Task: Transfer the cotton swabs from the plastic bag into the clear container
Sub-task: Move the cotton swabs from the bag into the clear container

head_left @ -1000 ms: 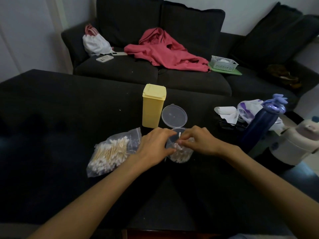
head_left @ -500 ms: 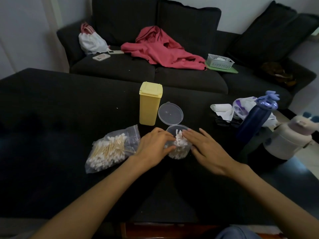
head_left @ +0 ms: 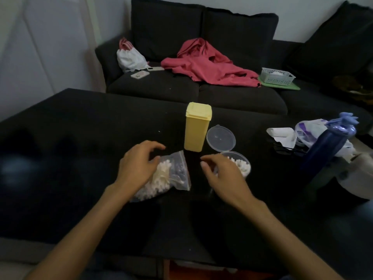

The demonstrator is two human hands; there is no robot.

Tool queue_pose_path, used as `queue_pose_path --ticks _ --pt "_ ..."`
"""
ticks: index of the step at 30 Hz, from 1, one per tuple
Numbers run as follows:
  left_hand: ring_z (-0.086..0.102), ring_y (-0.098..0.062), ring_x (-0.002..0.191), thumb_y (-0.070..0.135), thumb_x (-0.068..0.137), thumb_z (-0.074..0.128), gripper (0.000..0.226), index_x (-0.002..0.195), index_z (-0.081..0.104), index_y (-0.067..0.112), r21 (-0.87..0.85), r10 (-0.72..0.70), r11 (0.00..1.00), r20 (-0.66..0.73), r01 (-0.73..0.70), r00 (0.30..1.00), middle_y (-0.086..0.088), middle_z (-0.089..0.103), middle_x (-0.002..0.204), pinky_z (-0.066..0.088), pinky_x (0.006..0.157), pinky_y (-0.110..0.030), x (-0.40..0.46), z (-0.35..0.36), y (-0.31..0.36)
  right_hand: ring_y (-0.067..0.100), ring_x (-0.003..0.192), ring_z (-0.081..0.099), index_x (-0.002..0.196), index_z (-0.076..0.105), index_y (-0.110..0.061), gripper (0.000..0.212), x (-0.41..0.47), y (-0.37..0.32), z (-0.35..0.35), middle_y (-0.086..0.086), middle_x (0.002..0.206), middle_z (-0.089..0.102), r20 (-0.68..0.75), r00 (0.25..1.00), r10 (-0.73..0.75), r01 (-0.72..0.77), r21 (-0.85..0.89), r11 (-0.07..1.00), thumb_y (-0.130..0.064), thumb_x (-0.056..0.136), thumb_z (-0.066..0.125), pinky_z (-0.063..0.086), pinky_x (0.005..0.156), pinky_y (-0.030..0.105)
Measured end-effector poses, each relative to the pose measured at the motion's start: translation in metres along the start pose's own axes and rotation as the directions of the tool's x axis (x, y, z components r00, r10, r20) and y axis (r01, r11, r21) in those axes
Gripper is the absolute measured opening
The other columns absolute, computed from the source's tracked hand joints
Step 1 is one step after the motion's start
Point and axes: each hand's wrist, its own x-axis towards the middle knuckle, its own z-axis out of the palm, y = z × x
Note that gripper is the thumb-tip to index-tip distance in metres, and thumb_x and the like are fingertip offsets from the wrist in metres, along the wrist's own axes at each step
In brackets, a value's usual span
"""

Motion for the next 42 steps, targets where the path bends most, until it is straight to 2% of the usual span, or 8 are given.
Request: queue_pose_path --ticks 3,10,13,15,21,28,37,42 --pt "0.053 -0.006 0.109 0.033 0.093 0.053 0.034 0.127 0.052 0.029 0.049 -0.172 0.984 -0.012 0.172 0.985 0.004 0.057 0.125 0.040 0.077 -0.023 -0.003 -0.003 -0.028 0.001 0.086 0.057 0.108 0.059 -0.027 0.030 0.020 -0.012 0.024 -0.008 0.102 0.062 0.262 0.939 0.222 -0.282 0.222 0.933 -0.049 0.089 0.055 0.045 0.070 0.017" --pt "0.048 -0.023 0.123 0.065 0.085 0.045 0.076 0.142 0.034 0.016 0.179 -0.429 0.902 0.277 0.393 0.860 -0.007 0.044 0.140 0.045 0.096 -0.039 -0.004 0.008 -0.052 0.018 0.094 0.066 0.097 0.065 -0.017 0.013 0.034 -0.002 0.025 0.005 0.100 0.068 0.452 0.853 0.260 -0.487 0.511 0.708 -0.024 0.091 0.056 0.054 0.082 0.030" --pt "0.060 -0.014 0.086 0.076 0.077 0.045 0.065 0.104 0.057 0.018 0.260 -0.489 0.869 0.320 0.421 0.811 0.001 0.062 0.099 0.047 0.069 -0.030 -0.005 0.002 -0.059 0.016 0.085 0.067 0.104 0.063 -0.014 0.019 0.029 0.006 0.019 0.008 0.098 0.068 0.521 0.812 0.263 -0.543 0.510 0.667 -0.018 0.096 0.046 0.054 0.073 0.026" --pt "0.059 -0.012 0.079 0.074 0.077 0.049 0.053 0.091 0.056 0.024 0.257 -0.479 0.874 0.321 0.412 0.817 0.005 0.062 0.088 0.047 0.068 -0.030 -0.004 0.003 -0.060 0.013 0.079 0.068 0.108 0.060 -0.015 0.020 0.025 0.005 0.022 0.007 0.095 0.067 0.525 0.806 0.271 -0.539 0.465 0.703 -0.012 0.097 0.044 0.055 0.067 0.022" --pt "0.059 -0.018 0.095 0.055 0.079 0.065 0.037 0.096 0.048 0.026 0.083 -0.467 0.882 0.291 0.464 0.835 0.002 0.060 0.103 0.050 0.081 -0.035 0.003 0.014 -0.053 0.003 0.061 0.064 0.097 0.066 -0.022 0.014 0.018 0.006 0.047 -0.001 0.079 0.070 0.446 0.868 0.216 -0.281 0.083 0.956 -0.026 0.084 0.068 0.046 0.052 0.012" --pt "0.054 -0.012 0.087 0.040 0.083 0.067 0.033 0.106 0.052 0.021 -0.035 -0.442 0.888 0.207 0.458 0.873 0.004 0.058 0.098 0.041 0.073 -0.028 0.003 0.020 -0.049 0.002 0.080 0.064 0.086 0.070 -0.026 0.008 0.017 0.002 0.057 -0.007 0.087 0.070 0.393 0.908 0.142 -0.136 -0.044 0.990 -0.030 0.079 0.071 0.055 0.078 0.026" --pt "0.062 -0.019 0.094 0.032 0.082 0.068 0.024 0.094 0.050 0.022 -0.127 -0.468 0.839 0.329 0.529 0.820 -0.003 0.064 0.100 0.051 0.086 -0.041 0.003 0.018 -0.052 0.001 0.066 0.063 0.095 0.066 -0.019 0.011 0.022 0.001 0.016 -0.003 0.080 0.068 0.461 0.853 0.244 -0.432 0.364 0.825 -0.016 0.091 0.057 0.047 0.053 0.011" --pt "0.060 -0.019 0.092 0.035 0.082 0.065 0.027 0.096 0.045 0.024 -0.046 -0.449 0.875 0.298 0.482 0.843 0.000 0.061 0.099 0.051 0.084 -0.039 0.002 0.019 -0.048 0.006 0.067 0.067 0.092 0.064 -0.011 0.013 0.025 0.008 0.000 0.004 0.080 0.070 0.680 0.641 0.357 -0.593 0.143 0.792 -0.010 0.093 0.051 0.051 0.057 0.015"
